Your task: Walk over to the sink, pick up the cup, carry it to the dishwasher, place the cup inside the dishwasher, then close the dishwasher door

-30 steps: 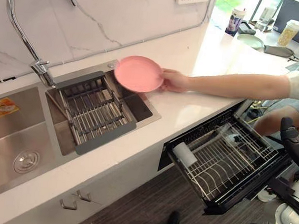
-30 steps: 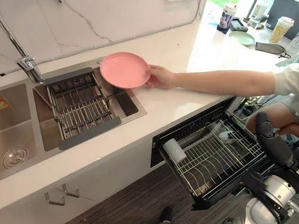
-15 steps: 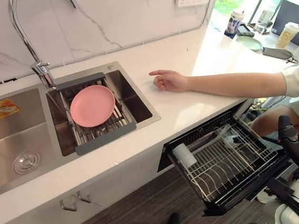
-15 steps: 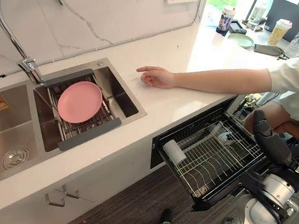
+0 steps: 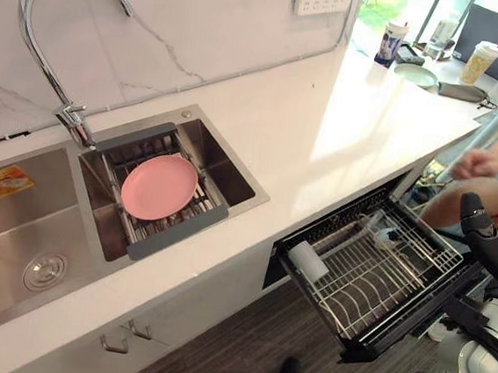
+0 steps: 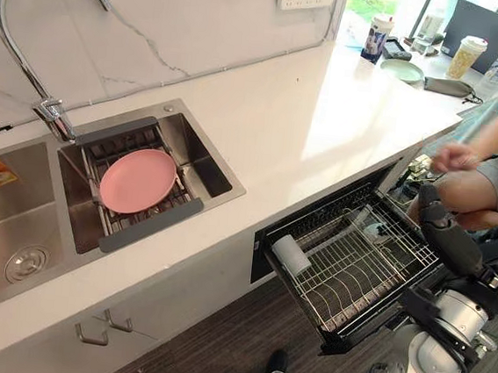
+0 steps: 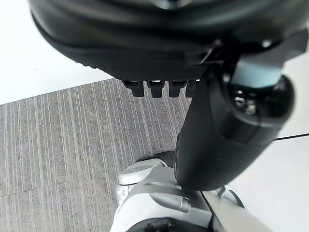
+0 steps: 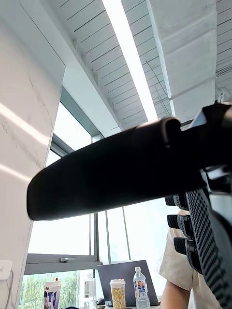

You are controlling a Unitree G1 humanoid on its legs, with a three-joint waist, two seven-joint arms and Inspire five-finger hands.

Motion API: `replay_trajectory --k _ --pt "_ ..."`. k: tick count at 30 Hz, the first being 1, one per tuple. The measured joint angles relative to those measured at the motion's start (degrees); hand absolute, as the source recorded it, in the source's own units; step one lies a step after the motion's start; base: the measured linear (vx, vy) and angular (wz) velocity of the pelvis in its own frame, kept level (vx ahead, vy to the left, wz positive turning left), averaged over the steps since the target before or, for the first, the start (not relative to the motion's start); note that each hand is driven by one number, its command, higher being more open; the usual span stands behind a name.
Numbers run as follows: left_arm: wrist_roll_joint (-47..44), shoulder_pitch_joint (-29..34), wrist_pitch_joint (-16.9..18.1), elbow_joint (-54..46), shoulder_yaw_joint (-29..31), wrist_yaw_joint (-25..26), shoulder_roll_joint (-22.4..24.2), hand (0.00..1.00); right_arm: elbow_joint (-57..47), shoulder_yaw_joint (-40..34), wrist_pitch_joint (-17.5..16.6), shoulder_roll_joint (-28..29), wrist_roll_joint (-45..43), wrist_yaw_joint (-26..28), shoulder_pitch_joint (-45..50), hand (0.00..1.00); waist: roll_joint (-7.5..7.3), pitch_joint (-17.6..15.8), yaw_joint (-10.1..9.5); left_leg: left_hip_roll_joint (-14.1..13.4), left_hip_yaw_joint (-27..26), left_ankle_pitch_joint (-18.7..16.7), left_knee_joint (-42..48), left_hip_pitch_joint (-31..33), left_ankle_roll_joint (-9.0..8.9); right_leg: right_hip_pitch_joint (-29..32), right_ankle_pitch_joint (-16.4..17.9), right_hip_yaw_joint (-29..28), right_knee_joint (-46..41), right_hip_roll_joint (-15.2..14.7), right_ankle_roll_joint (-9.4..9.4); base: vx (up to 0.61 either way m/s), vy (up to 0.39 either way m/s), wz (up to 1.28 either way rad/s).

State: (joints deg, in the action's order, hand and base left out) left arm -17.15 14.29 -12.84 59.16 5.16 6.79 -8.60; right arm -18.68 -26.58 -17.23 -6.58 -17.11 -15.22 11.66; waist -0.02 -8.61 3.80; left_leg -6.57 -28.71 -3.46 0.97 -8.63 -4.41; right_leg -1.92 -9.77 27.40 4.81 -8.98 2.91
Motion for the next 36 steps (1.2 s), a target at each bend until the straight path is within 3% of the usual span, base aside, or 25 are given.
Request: replay_trajectory --k 6,8,12,15,19,20,22,23,24,25,27,28,29,30,32,36 --pt "-3.29 0.56 0.29 -0.06 0.05 0.01 0.21 1.00 0.03 1.51 0.01 -1.32 -1.92 0.23 -4.28 1.00 -0.11 0.13 -0.26 0.11 1.58 0.16 -0.04 0.03 0.15 -0.91 0.05 1.67 0.03 -0.25 0.07 -0.01 0.011 0.12" --pt "-3.85 0.66 1.03 -0.11 0.05 0.25 0.35 1.00 0.07 3.18 0.12 -2.83 -2.02 0.87 -5.78 1.00 -0.24 0.31 -1.58 0.28 2.51 0.21 -0.29 0.16 0.21 -1.09 0.10 2.47 0.05 -0.45 0.10 -0.02 0.024 0.18" --pt "-5.49 1.00 2.11 -0.10 0.06 0.41 0.79 1.00 0.83 6.10 0.17 -4.20 -1.87 1.83 -8.82 1.00 -0.58 0.67 -2.19 1.15 4.70 1.19 -1.76 0.75 0.97 -1.24 0.24 4.41 0.02 -1.17 0.29 0.00 0.027 0.30" --pt "-6.05 0.99 2.95 -0.31 2.00 0.34 1.06 1.00 3.35 9.29 0.73 -4.62 -1.83 2.29 -10.17 1.00 -1.34 1.28 -4.07 1.69 6.36 1.79 -2.02 1.11 1.41 -1.39 1.10 6.53 -1.46 -2.20 0.91 0.03 0.026 0.36" --pt "-1.38 0.88 3.39 -1.08 2.28 -0.78 0.73 1.00 8.15 13.49 1.23 -4.57 -1.74 0.86 -12.58 1.00 -2.48 1.32 -5.09 3.99 10.83 1.64 -2.07 1.06 2.81 1.76 7.55 8.58 -16.80 -8.94 2.34 0.06 0.085 0.53" --pt "-0.37 0.73 3.36 -1.14 2.25 -0.79 0.80 1.00 8.72 13.80 1.23 -4.54 -1.65 0.45 -12.87 1.00 -2.45 1.34 -5.35 4.25 11.31 1.26 -2.17 1.06 3.51 2.78 7.81 8.15 -19.63 -10.01 1.94 0.05 0.127 0.42" --pt "0.38 0.83 3.25 -1.59 2.21 -0.77 0.23 1.00 9.83 14.79 1.32 -3.98 -1.20 -1.23 -13.10 1.00 -3.20 1.05 -5.80 5.58 14.38 1.18 -1.74 0.93 4.27 7.04 8.12 -0.12 -31.23 -13.60 -0.41 0.05 0.139 0.65" --pt "0.32 0.88 3.19 -1.66 2.20 -0.65 -0.16 1.00 10.02 14.73 1.31 -3.83 -1.20 -1.57 -13.08 1.00 -3.73 0.78 -5.35 5.97 16.01 1.07 -1.62 0.68 4.73 7.53 7.92 -3.25 -33.48 -14.08 -0.70 0.08 0.084 1.10" --pt "0.18 0.88 2.94 -1.66 2.21 -0.42 -0.75 1.00 10.66 14.63 1.31 -3.77 -1.20 -2.13 -12.83 1.00 -3.95 0.52 -4.42 5.93 18.96 1.12 -1.52 0.21 5.39 8.41 8.53 -8.44 -36.31 -13.51 -1.91 0.11 0.001 1.19" --pt "0.18 0.56 2.29 -1.63 2.23 -0.43 -1.33 1.00 10.73 14.61 1.28 -3.74 -1.19 -2.21 -12.37 1.00 -4.04 0.58 -4.32 5.26 21.36 1.01 -1.03 0.36 5.37 8.43 12.78 -11.85 -36.07 -11.40 -1.34 0.15 -0.039 1.29" --pt "0.32 0.33 1.40 -1.64 2.33 -0.71 -1.85 1.00 10.68 14.59 1.17 -3.74 -1.19 -1.41 -12.33 1.00 -4.38 0.77 -4.34 4.76 23.86 0.93 -0.34 1.04 5.13 9.10 15.03 -15.23 -33.58 -8.13 -0.64 0.09 -0.062 0.85" --pt "0.49 0.28 0.56 -1.67 2.38 -1.14 -2.25 1.00 10.54 14.59 1.10 -3.73 -1.19 -0.73 -12.14 1.00 -4.72 1.00 -4.32 4.79 24.97 0.89 0.52 1.82 4.22 8.96 14.81 -16.16 -31.16 -6.94 -0.38 0.08 -0.132 0.79" --pt "0.89 0.14 -1.08 -2.28 2.56 -1.91 -3.16 1.00 10.47 14.63 0.89 -3.46 -1.19 0.08 -11.80 1.00 -6.49 1.96 -4.34 5.90 26.54 0.45 2.14 3.36 3.48 8.65 9.91 -15.71 -25.90 -6.18 0.95 0.08 -0.166 0.75" --pt "0.90 -0.07 -1.68 -2.28 2.92 -1.84 -3.08 1.00 10.50 14.57 0.75 -3.51 -1.20 0.14 -11.59 1.00 -6.89 2.38 -4.55 6.01 26.82 0.25 2.43 3.69 3.17 7.63 10.96 -14.45 -24.59 -6.67 2.21 0.12 -0.227 0.58" --pt "0.09 -0.20 -2.15 -2.90 4.62 -1.74 -2.33 1.00 10.52 14.64 0.69 -3.14 -1.24 0.22 -11.74 1.00 -6.42 2.52 -5.50 4.28 26.37 -0.33 3.74 5.75 1.81 4.21 10.73 -14.00 -14.61 -4.05 4.04 0.10 -0.193 0.03" --pt "0.12 0.77 -0.42 -2.41 6.33 -1.60 -0.53 1.00 10.52 13.68 0.76 -2.73 -1.83 0.28 -11.16 1.00 -4.91 1.59 -5.59 1.54 25.91 -0.72 3.21 3.84 0.31 0.59 9.38 -13.30 -10.19 -0.83 3.19 0.03 -0.144 -0.11"
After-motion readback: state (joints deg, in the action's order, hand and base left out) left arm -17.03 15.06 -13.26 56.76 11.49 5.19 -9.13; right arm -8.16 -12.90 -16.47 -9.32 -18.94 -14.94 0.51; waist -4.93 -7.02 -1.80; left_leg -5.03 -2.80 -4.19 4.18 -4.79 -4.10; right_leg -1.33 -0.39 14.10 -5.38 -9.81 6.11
